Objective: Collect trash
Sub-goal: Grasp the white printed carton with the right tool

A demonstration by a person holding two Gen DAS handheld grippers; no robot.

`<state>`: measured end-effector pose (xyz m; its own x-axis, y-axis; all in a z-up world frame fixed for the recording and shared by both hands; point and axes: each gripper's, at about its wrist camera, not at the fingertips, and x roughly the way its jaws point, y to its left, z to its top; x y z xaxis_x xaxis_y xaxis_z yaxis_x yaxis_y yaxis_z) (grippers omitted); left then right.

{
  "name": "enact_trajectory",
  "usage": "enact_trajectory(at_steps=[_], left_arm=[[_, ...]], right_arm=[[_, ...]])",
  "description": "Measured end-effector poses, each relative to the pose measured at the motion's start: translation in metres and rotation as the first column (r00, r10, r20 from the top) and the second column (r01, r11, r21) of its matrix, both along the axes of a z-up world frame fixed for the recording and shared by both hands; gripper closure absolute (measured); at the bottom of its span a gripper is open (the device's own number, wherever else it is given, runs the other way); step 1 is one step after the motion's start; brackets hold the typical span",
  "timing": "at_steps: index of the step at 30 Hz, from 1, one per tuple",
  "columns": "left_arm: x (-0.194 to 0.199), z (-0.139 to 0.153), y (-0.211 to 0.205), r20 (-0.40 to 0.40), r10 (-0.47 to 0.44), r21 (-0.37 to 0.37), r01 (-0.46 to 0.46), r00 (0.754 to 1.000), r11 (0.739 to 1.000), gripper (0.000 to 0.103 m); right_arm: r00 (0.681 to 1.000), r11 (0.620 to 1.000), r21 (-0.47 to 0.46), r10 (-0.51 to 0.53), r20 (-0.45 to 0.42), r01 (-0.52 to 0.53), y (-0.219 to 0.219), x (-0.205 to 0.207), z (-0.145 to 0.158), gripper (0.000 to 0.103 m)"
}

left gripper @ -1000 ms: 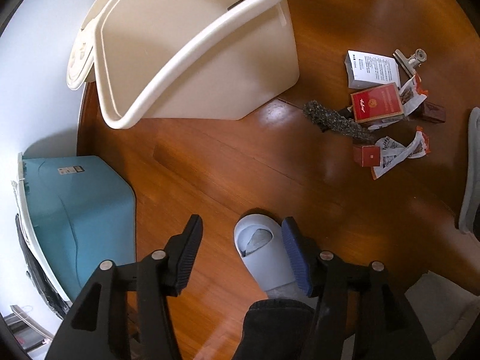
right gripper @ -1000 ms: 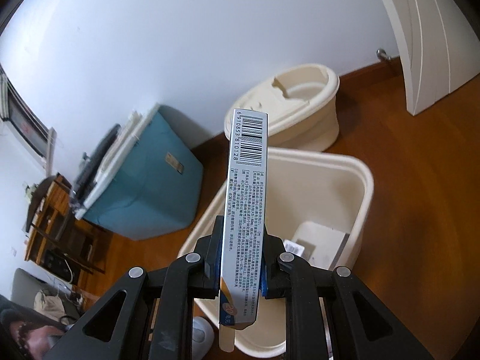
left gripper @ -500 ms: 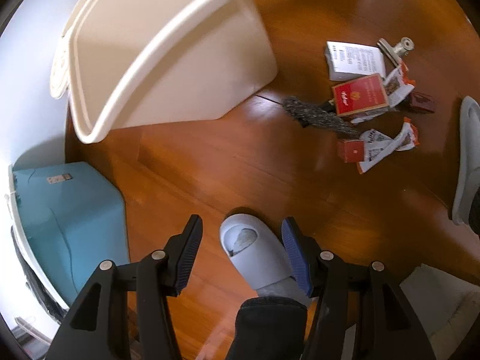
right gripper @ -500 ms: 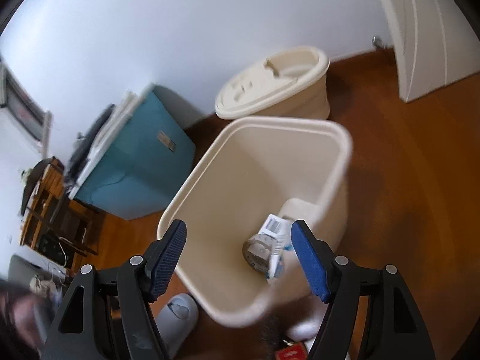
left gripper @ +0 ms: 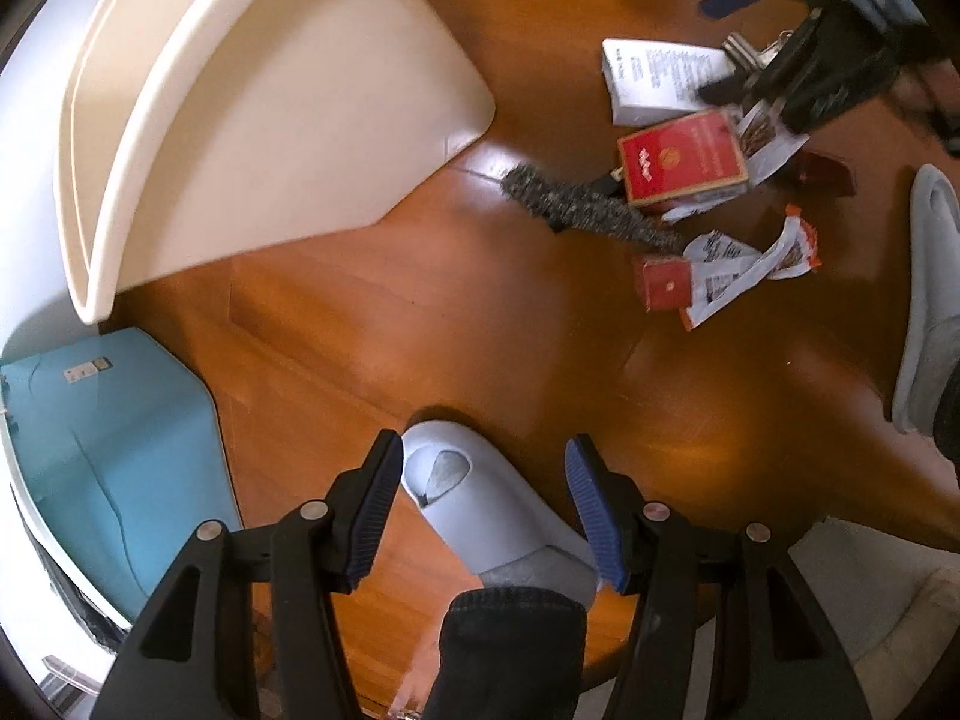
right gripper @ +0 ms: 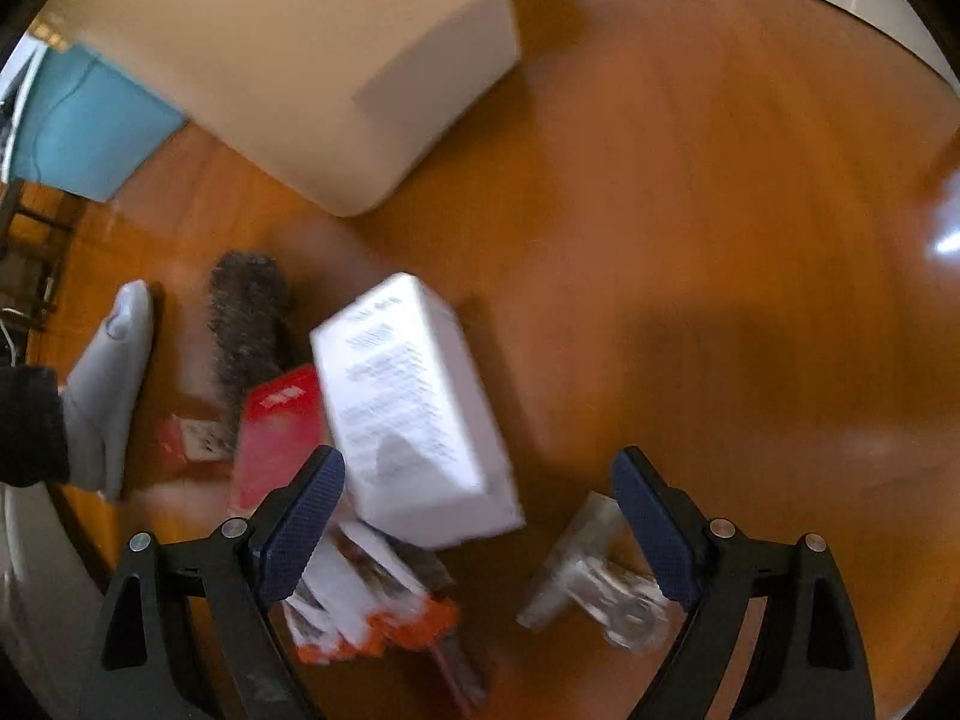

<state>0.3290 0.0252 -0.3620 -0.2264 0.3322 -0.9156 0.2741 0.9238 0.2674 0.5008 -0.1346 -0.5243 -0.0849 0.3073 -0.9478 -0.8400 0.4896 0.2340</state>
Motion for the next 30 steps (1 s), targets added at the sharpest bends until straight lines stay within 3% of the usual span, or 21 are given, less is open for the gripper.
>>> enact_trajectory(at_steps=[4,7,8,11,13,15,18,21,24,26,28,29,30], left_arm=[[0.000,-0.002,-0.006,-0.008,-0.007,-0.006,0.007,1.000,1.000,0.042],[0.000,-0.005,-0.008,-0.015,0.001,-0.012,-0.001,1.000,1.000,0.042],[-0.001,-0.007,-0.008,-0.016,0.011,-0.022,-0.012,1.000,1.000,0.042],[0.002,-0.010,-0.010,-0.007,0.086,-0.120,-0.086,0.996,0.989,0.042],[0.005,-0.021,-0.010,-0.028,0.167,-0.189,-0.169,0.986,0.967,0.042],[0.010,-0.035,-0.006,-0.066,0.318,-0.269,-0.323,0.946,0.907,0.042],[0.020,-0.052,-0.002,-0.130,0.571,-0.364,-0.575,0.811,0.733,0.042],[0.028,-0.061,-0.005,-0.133,0.729,-0.417,-0.705,0.672,0.574,0.042],[0.036,-0.073,-0.001,-0.136,0.880,-0.435,-0.825,0.456,0.360,0.042],[0.041,-0.085,-0.004,-0.113,0.952,-0.460,-0.865,0.284,0.203,0.042],[0.047,-0.096,-0.011,-0.081,0.977,-0.483,-0.865,0.197,0.134,0.042],[0.051,-0.104,-0.016,-0.066,0.984,-0.489,-0.865,0.166,0.113,0.042],[0.053,-0.110,-0.018,-0.063,0.987,-0.488,-0.867,0.150,0.100,0.042]], right_arm=[[0.983,0.991,-0.070,0.123,0.133,-0.114,0.030,-0.019,-0.013,0.011],[0.974,0.984,-0.136,0.139,0.176,-0.116,0.045,-0.019,-0.029,0.011],[0.980,0.985,-0.138,0.124,0.155,-0.102,0.047,-0.014,-0.033,0.014],[0.996,0.986,-0.153,0.077,0.043,-0.069,0.044,-0.004,-0.048,0.045],[1.000,0.995,-0.103,-0.009,-0.014,0.008,0.033,0.007,-0.043,0.045],[0.992,0.994,-0.007,-0.110,-0.056,0.110,0.015,0.022,-0.025,0.045],[0.966,0.958,0.130,-0.246,-0.078,0.255,-0.019,0.041,0.009,0.045],[0.913,0.887,0.217,-0.391,-0.117,0.407,-0.065,0.056,0.032,0.045],[0.861,0.825,0.246,-0.487,-0.144,0.508,-0.099,0.070,0.046,0.045],[0.847,0.812,0.242,-0.513,-0.140,0.532,-0.109,0.068,0.049,0.045],[0.842,0.806,0.244,-0.523,-0.133,0.539,-0.120,0.068,0.053,0.045],[0.843,0.806,0.246,-0.522,-0.129,0.538,-0.122,0.065,0.054,0.045],[0.844,0.807,0.248,-0.522,-0.124,0.536,-0.127,0.060,0.055,0.045]])
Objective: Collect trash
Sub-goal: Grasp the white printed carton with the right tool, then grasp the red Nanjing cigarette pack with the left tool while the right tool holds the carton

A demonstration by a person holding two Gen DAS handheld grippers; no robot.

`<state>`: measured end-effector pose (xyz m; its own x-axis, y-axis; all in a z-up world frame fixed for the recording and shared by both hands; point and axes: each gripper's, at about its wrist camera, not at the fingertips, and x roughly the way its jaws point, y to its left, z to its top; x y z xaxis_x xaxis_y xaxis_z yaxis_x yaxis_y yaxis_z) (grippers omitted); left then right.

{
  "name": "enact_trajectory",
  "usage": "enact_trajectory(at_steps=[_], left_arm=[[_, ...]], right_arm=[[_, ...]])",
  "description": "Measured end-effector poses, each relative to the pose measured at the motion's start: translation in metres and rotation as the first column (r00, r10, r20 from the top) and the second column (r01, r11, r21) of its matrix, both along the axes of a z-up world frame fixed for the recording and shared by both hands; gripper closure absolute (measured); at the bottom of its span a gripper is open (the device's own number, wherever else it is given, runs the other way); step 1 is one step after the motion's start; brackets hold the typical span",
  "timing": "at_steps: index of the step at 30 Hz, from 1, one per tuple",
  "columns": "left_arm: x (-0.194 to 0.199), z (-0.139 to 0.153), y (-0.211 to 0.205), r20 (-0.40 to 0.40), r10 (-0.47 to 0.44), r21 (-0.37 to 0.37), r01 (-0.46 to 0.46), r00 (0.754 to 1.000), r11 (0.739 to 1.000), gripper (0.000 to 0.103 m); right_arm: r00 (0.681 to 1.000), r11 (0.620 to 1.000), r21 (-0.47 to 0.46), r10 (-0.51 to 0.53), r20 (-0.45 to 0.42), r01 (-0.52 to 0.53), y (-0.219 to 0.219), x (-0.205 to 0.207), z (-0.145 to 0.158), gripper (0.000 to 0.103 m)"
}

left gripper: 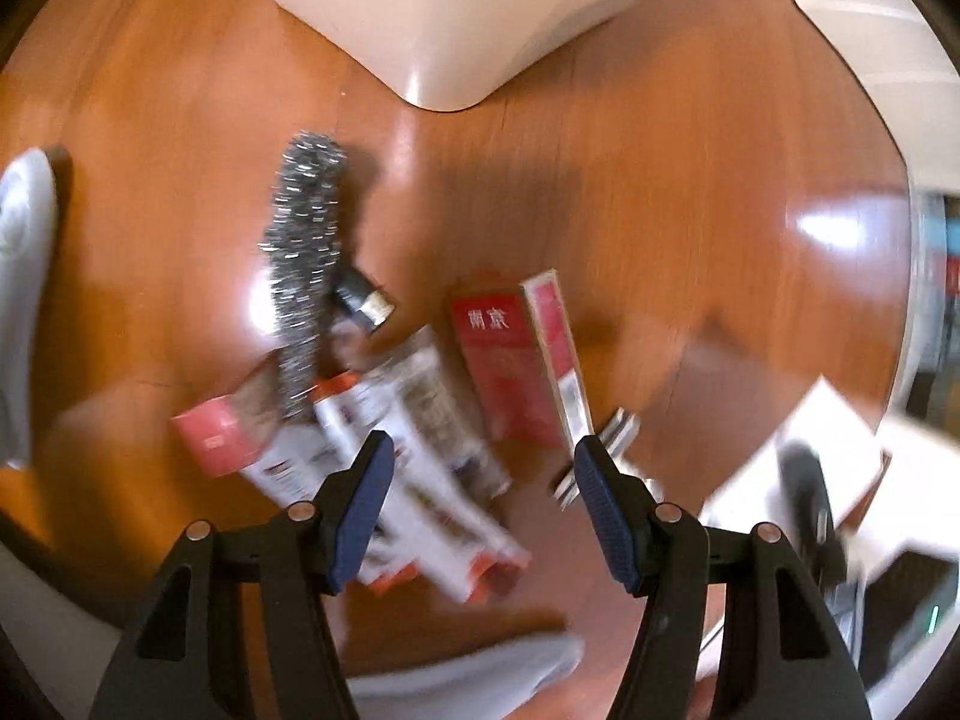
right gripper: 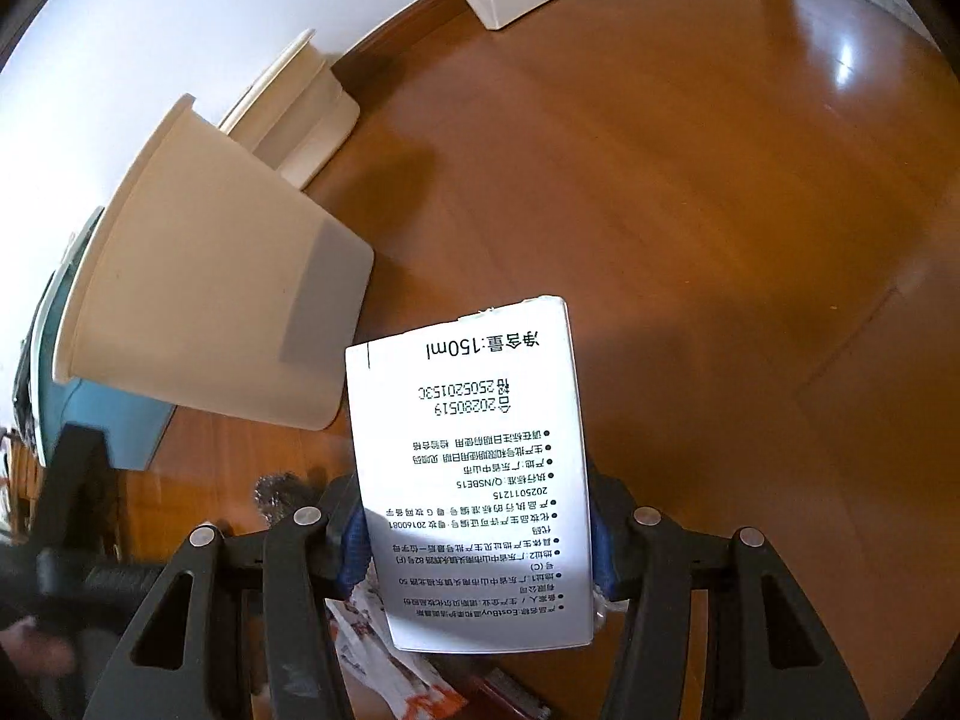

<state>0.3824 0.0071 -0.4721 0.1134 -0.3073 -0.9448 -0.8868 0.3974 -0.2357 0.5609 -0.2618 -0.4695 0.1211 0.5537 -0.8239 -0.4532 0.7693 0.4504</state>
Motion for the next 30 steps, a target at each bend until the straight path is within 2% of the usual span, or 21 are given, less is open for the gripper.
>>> enact_trajectory(at_steps=[3,10,13,15,16,17,18,22,27,30], left_arm=[[0.009,-0.018,-0.006,0.000,0.033,-0.012,-0.033,0.999,0.999,0.042],[0.044,-0.032,-0.017,0.042,0.026,0.050,-0.028,0.999,0.998,0.042],[0.053,-0.046,-0.021,0.048,0.116,0.051,-0.118,0.992,0.992,0.042],[0.058,-0.061,-0.021,0.046,0.193,0.028,-0.195,0.980,0.980,0.038],[0.061,-0.069,-0.022,0.033,0.219,0.010,-0.219,0.975,0.976,0.029],[0.061,-0.077,-0.024,0.018,0.246,-0.006,-0.245,0.969,0.969,0.029],[0.063,-0.082,-0.025,0.019,0.264,-0.004,-0.264,0.964,0.965,0.022],[0.080,-0.080,-0.028,-0.011,0.213,0.056,-0.212,0.977,0.976,0.019],[0.074,-0.076,-0.037,-0.088,0.173,0.128,-0.161,0.981,0.979,0.019],[0.075,-0.074,-0.041,-0.112,0.136,0.150,-0.118,0.984,0.982,0.028]], right_arm=[[1.000,1.000,0.004,-0.008,-0.007,0.008,-0.013,-0.006,0.003,0.045],[0.996,0.997,0.017,-0.076,-0.041,0.077,-0.029,-0.006,-0.009,0.045],[0.993,0.994,0.025,-0.109,-0.038,0.110,-0.044,0.000,-0.008,0.045],[0.991,0.991,0.028,-0.127,-0.040,0.128,-0.050,0.002,-0.007,0.045],[0.990,0.991,0.029,-0.132,-0.043,0.133,-0.053,0.003,-0.007,0.045],[0.990,0.990,0.029,-0.135,-0.047,0.136,-0.056,0.002,-0.008,0.045],[0.990,0.990,0.027,-0.135,-0.049,0.136,-0.057,0.001,-0.008,0.045],[0.988,0.989,0.020,-0.142,-0.065,0.144,-0.063,-0.005,-0.013,0.045],[0.984,0.986,0.023,-0.162,-0.073,0.164,-0.068,-0.006,-0.015,0.045],[0.984,0.985,0.029,-0.169,-0.061,0.171,-0.068,-0.005,-0.011,0.045]])
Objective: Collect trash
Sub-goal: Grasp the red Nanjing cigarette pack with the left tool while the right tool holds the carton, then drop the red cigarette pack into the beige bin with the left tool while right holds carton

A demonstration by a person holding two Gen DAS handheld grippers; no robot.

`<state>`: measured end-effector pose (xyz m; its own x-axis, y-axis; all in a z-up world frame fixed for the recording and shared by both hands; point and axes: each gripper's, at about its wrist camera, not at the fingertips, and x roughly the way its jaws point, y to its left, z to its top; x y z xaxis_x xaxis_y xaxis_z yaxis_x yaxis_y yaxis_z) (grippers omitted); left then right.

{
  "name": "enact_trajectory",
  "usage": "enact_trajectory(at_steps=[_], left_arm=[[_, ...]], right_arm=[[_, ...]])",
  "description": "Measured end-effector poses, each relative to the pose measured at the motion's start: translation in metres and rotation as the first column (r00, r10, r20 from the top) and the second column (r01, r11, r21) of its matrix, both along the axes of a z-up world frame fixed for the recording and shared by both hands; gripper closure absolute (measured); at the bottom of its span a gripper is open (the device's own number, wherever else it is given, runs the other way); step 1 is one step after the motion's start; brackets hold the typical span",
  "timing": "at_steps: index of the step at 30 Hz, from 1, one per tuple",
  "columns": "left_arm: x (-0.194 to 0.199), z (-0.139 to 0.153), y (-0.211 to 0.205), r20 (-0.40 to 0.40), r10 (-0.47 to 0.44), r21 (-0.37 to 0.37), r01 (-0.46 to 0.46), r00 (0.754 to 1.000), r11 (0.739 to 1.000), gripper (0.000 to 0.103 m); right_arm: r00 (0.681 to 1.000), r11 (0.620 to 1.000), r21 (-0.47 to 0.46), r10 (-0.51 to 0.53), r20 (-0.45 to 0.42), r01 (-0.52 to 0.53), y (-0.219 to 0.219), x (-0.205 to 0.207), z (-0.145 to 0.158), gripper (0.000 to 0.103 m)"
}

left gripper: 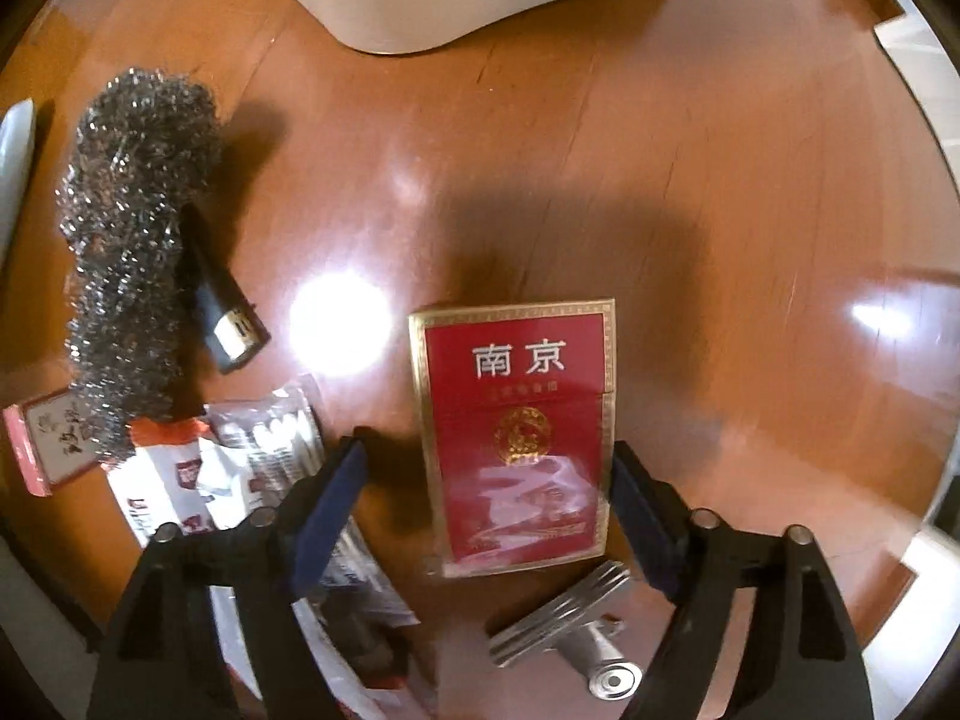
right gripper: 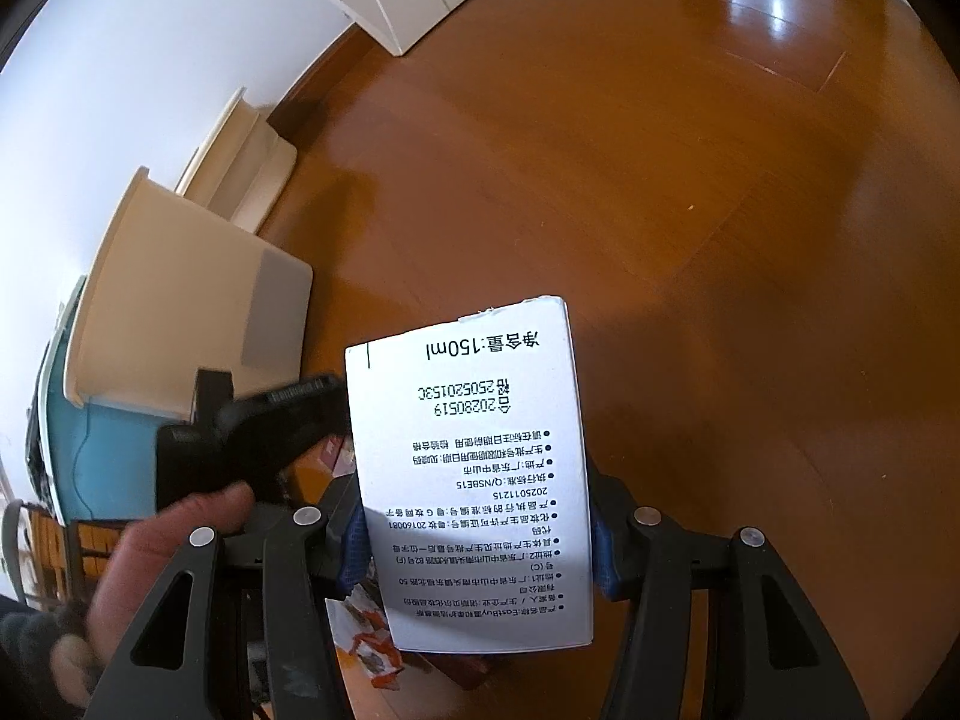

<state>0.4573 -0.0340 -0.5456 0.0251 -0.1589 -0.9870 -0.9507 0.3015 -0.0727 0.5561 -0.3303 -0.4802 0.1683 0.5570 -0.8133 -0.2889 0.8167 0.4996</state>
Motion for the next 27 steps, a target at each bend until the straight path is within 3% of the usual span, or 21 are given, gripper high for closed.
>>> enact_trajectory(at_steps=[2,7,9,11,14,16,18,19,20,22,24,27], left_arm=[[0.004,0.005,-0.001,-0.015,-0.051,0.024,0.052,0.999,0.998,0.049],[0.016,0.013,0.003,0.068,-0.152,-0.026,0.154,0.986,0.988,0.049],[0.021,0.029,0.000,0.108,-0.222,-0.005,0.224,0.969,0.975,0.049],[0.026,0.054,-0.009,0.168,-0.328,0.026,0.328,0.930,0.944,0.049],[0.034,0.124,-0.031,0.269,-0.533,0.125,0.520,0.802,0.845,0.049],[0.038,0.182,-0.041,0.309,-0.658,0.243,0.612,0.687,0.753,0.049],[0.040,0.243,-0.040,0.310,-0.751,0.385,0.646,0.583,0.659,0.049],[0.040,0.270,-0.035,0.294,-0.784,0.456,0.641,0.546,0.618,0.049],[0.039,0.292,-0.027,0.275,-0.804,0.517,0.624,0.528,0.586,0.049],[0.039,0.335,0.005,0.221,-0.817,0.635,0.558,0.532,0.535,0.049],[0.039,0.355,0.038,0.164,-0.802,0.703,0.502,0.574,0.503,0.049],[0.036,0.347,0.100,0.126,-0.732,0.715,0.451,0.669,0.535,0.049]], right_arm=[[1.000,1.000,0.001,-0.006,0.006,0.006,-0.004,0.000,0.002,0.045],[1.000,1.000,0.000,-0.018,-0.002,0.018,-0.005,0.000,0.000,0.045],[1.000,1.000,-0.001,-0.024,-0.009,0.024,-0.005,0.001,-0.002,0.045],[0.999,1.000,0.000,-0.031,-0.009,0.031,-0.005,0.001,-0.002,0.045],[0.998,0.998,0.005,-0.055,-0.011,0.055,-0.007,0.004,-0.001,0.045],[0.998,0.998,0.010,-0.068,-0.010,0.068,-0.008,0.005,0.000,0.045],[0.997,0.997,0.012,-0.074,-0.003,0.074,-0.006,0.006,0.003,0.045],[0.997,0.997,0.014,-0.073,0.002,0.073,-0.005,0.005,0.005,0.045],[0.997,0.997,0.015,-0.071,0.007,0.071,-0.003,0.005,0.006,0.045],[0.998,0.998,0.021,-0.064,0.012,0.064,0.002,0.004,0.009,0.045],[0.998,0.998,0.028,-0.053,0.020,0.052,0.008,0.003,0.012,0.045],[0.999,0.999,0.029,-0.027,0.032,0.026,0.020,0.002,0.016,0.045]])
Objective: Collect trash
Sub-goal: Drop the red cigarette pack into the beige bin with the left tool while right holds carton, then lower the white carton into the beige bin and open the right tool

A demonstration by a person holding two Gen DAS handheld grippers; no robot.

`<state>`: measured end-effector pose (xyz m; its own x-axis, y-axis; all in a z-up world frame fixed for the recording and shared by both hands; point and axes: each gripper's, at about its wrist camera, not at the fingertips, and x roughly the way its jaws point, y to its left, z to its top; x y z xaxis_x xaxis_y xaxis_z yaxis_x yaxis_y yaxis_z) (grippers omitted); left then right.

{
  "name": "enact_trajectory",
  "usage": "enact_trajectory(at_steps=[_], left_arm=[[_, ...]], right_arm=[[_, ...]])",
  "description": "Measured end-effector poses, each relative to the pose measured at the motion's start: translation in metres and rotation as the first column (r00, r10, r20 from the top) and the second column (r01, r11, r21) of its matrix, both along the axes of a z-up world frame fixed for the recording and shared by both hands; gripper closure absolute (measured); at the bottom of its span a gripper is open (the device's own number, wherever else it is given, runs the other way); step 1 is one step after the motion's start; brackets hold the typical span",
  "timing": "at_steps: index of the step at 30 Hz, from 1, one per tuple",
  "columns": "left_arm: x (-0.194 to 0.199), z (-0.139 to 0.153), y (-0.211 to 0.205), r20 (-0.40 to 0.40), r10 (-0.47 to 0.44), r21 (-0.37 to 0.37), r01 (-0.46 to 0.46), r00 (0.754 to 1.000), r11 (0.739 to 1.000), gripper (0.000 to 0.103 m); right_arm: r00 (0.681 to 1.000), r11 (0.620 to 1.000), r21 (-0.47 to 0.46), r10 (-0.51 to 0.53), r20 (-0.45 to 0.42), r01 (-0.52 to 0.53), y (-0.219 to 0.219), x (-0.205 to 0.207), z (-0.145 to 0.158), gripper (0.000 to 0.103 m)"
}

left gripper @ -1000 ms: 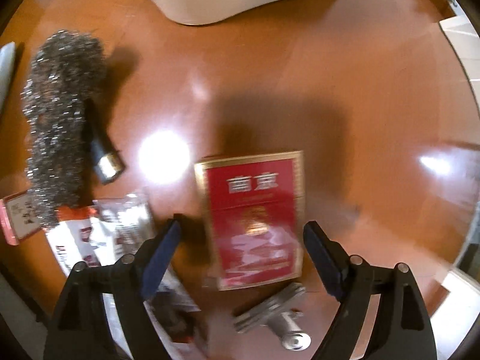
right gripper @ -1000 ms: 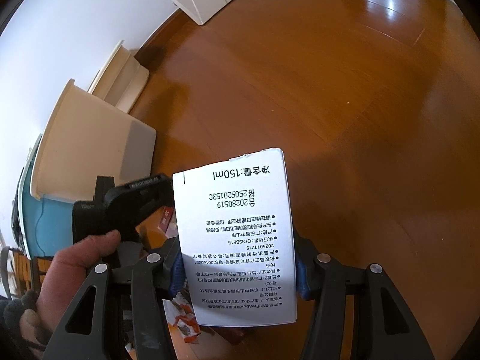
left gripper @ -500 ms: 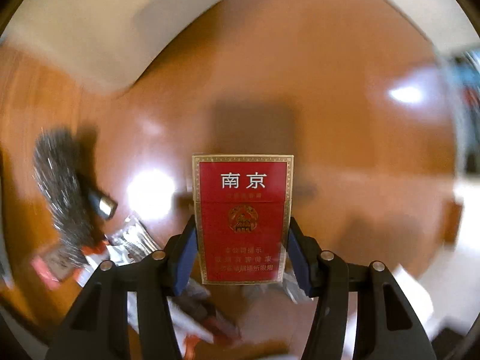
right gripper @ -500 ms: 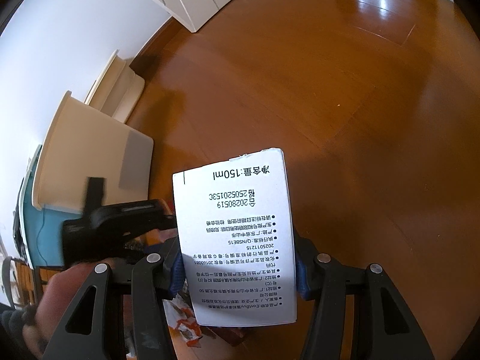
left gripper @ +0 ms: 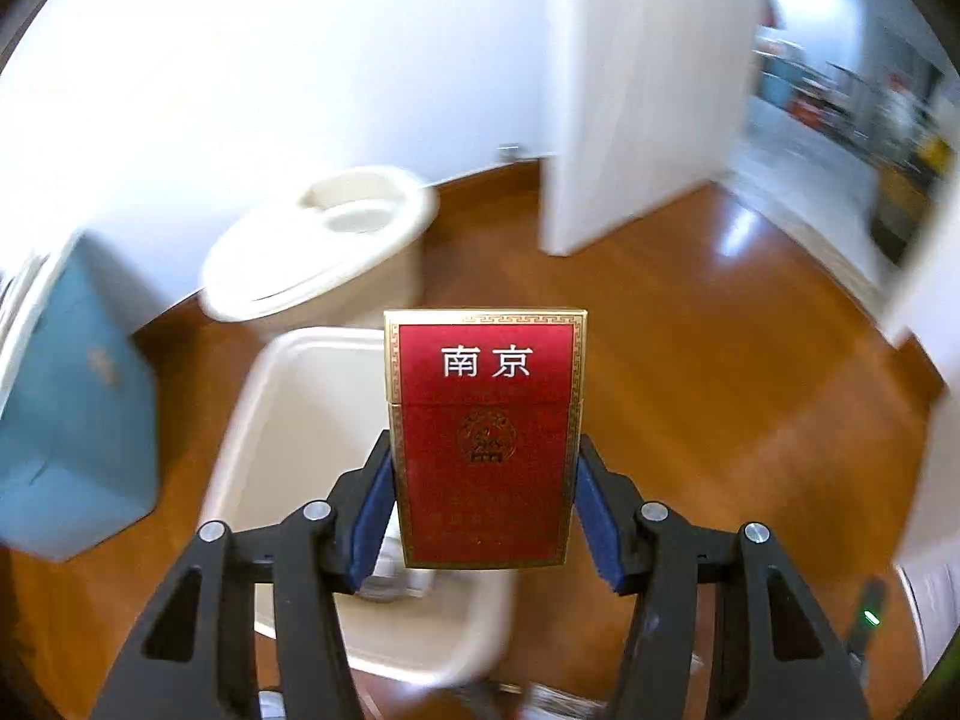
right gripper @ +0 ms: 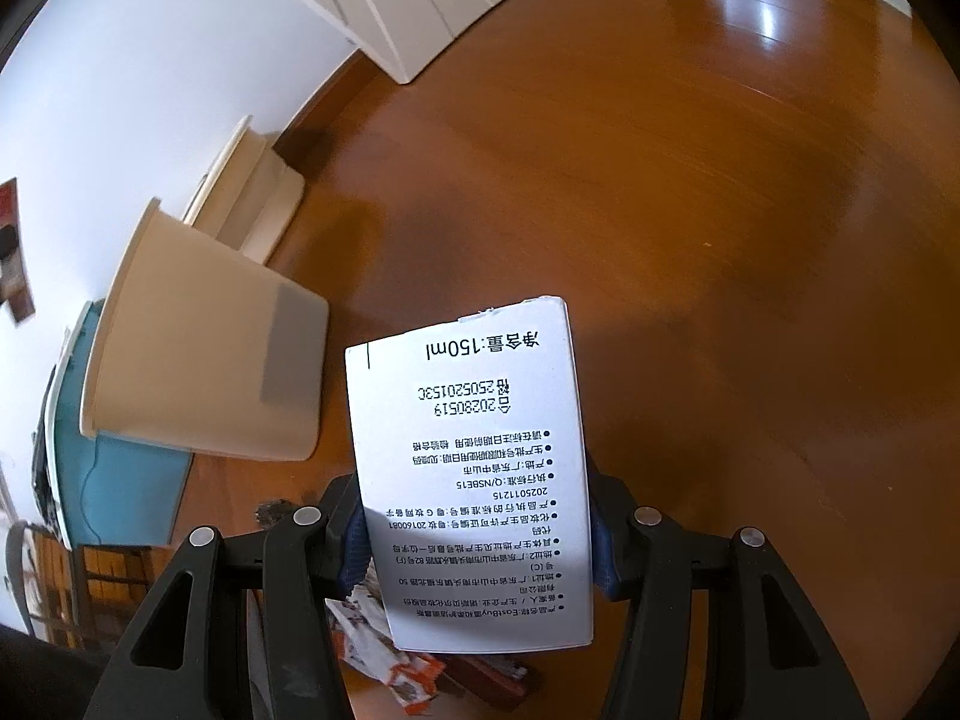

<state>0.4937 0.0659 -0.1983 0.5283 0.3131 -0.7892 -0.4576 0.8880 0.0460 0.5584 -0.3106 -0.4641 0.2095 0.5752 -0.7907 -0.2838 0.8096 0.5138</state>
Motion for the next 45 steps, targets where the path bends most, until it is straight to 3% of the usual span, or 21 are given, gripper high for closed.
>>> enact_trajectory(at_steps=[3,6,9,12,14,18,24,26,28,30,37,42,45], left_arm=[[-0.005,-0.027,0.031,-0.027,0.073,-0.031,-0.074,0.997,0.997,0.048],[-0.010,-0.060,0.035,-0.084,0.095,-0.078,-0.102,0.992,0.992,0.048],[-0.008,-0.068,0.022,-0.131,0.090,-0.076,-0.101,0.987,0.992,0.047],[-0.015,-0.075,0.040,-0.158,0.079,-0.061,-0.089,0.984,0.994,0.043],[-0.021,-0.072,0.041,-0.178,0.043,-0.060,-0.055,0.983,0.997,0.026],[-0.058,-0.046,0.052,-0.233,-0.009,-0.051,-0.003,0.972,0.999,0.026],[-0.124,-0.005,0.038,-0.319,-0.096,-0.039,0.088,0.943,0.995,0.025],[-0.145,0.002,0.039,-0.310,-0.074,-0.034,0.067,0.948,0.997,0.025],[-0.152,0.000,0.045,-0.293,-0.033,-0.078,0.011,0.956,0.997,0.025],[-0.148,-0.007,0.053,-0.280,-0.032,-0.147,-0.009,0.960,0.989,0.025],[-0.140,-0.025,0.066,-0.309,-0.004,-0.179,-0.054,0.951,0.982,0.025],[-0.136,-0.033,0.064,-0.327,-0.001,-0.179,-0.061,0.945,0.982,0.025],[-0.134,-0.036,0.054,-0.333,-0.034,-0.177,-0.027,0.942,0.984,0.025]], right_arm=[[1.000,1.000,-0.004,0.027,0.016,-0.027,0.012,-0.001,0.006,0.045],[0.998,0.998,-0.010,0.055,0.038,-0.055,0.026,-0.003,0.012,0.045],[0.995,0.996,-0.015,0.083,0.060,-0.083,0.039,-0.007,0.018,0.045],[0.991,0.994,-0.016,0.113,0.068,-0.112,0.054,-0.010,0.024,0.045],[0.986,0.990,-0.012,0.140,0.089,-0.139,0.068,-0.011,0.034,0.045],[0.972,0.981,0.050,0.176,0.153,-0.186,0.096,-0.007,0.074,0.045],[0.896,0.916,0.187,0.275,0.348,-0.354,0.178,0.001,0.179,0.045],[0.880,0.893,0.219,0.297,0.370,-0.394,0.203,0.002,0.198,0.045],[0.859,0.876,0.217,0.324,0.398,-0.431,0.227,-0.001,0.212,0.045],[0.840,0.864,0.197,0.356,0.409,-0.463,0.255,-0.006,0.215,0.045],[0.795,0.812,0.096,0.529,0.297,-0.576,0.346,-0.020,0.173,0.033],[0.796,0.818,0.067,0.534,0.286,-0.572,0.342,-0.020,0.161,0.033],[0.825,0.844,0.117,0.468,0.317,-0.524,0.289,-0.012,0.168,0.032]])
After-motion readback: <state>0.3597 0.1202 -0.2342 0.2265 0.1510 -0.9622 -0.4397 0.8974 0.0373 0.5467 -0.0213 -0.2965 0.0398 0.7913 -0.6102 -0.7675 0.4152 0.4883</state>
